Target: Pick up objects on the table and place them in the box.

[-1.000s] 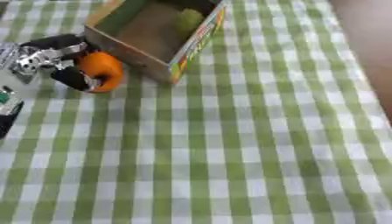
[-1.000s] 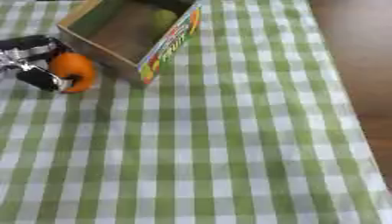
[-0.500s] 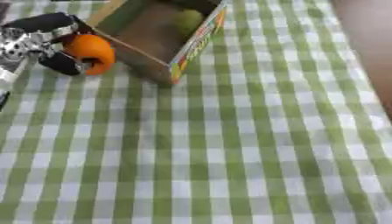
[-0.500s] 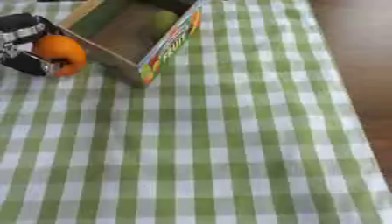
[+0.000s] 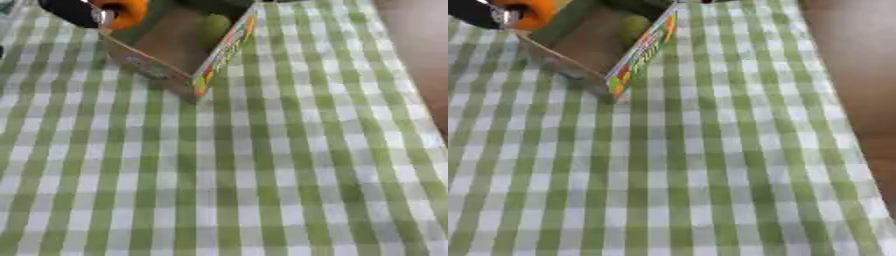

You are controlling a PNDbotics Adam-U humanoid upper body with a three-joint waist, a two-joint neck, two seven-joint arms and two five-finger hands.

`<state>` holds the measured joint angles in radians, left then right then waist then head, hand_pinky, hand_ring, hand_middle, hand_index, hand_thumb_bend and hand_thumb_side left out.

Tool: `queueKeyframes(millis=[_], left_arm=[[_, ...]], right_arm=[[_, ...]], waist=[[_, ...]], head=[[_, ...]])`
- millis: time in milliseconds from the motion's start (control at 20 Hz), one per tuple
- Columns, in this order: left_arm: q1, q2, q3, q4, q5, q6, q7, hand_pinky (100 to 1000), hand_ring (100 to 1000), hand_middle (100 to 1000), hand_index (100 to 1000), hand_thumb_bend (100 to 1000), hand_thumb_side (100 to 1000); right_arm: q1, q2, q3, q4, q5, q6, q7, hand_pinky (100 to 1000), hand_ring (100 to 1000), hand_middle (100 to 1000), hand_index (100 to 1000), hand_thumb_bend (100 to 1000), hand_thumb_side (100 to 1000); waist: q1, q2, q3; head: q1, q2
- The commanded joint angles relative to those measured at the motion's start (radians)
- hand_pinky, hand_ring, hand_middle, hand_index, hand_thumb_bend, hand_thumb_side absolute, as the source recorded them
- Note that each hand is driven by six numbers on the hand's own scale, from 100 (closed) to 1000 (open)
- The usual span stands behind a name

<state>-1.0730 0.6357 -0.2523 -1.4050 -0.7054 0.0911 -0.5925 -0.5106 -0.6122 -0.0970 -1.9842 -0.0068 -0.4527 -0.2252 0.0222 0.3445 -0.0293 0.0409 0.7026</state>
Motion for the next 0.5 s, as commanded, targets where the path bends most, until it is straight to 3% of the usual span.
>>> queueKeyframes(millis=[50,300,500], left_arm=[[-0.057,-0.049,0.03,0.076,-0.01,-0.018,0.078,607,567,575,721,100,108],[-0.091,-0.13,0.042,0.23,-0.014,-0.127,0.242,612,571,580,732,100,165],[-0.087,-0.168,0.043,0.333,-0.049,-0.202,0.299,624,585,591,741,100,170]], right_arm=[[-0.019,-0.025,-0.002,-0.016,-0.011,0.0,0.002,818,786,563,877,100,523],[-0.034,-0.016,0.002,-0.016,-0.019,-0.003,0.009,818,785,564,877,100,523],[-0.043,-0.008,0.003,-0.016,-0.025,-0.004,0.013,819,788,564,877,100,523]], waist=[[-0.004,-0.022,-0.006],[-0.008,-0.014,-0.022],[-0.009,-0.008,-0.032]], head=[[0.013,-0.01],[0.021,-0.025],[0.024,-0.032]])
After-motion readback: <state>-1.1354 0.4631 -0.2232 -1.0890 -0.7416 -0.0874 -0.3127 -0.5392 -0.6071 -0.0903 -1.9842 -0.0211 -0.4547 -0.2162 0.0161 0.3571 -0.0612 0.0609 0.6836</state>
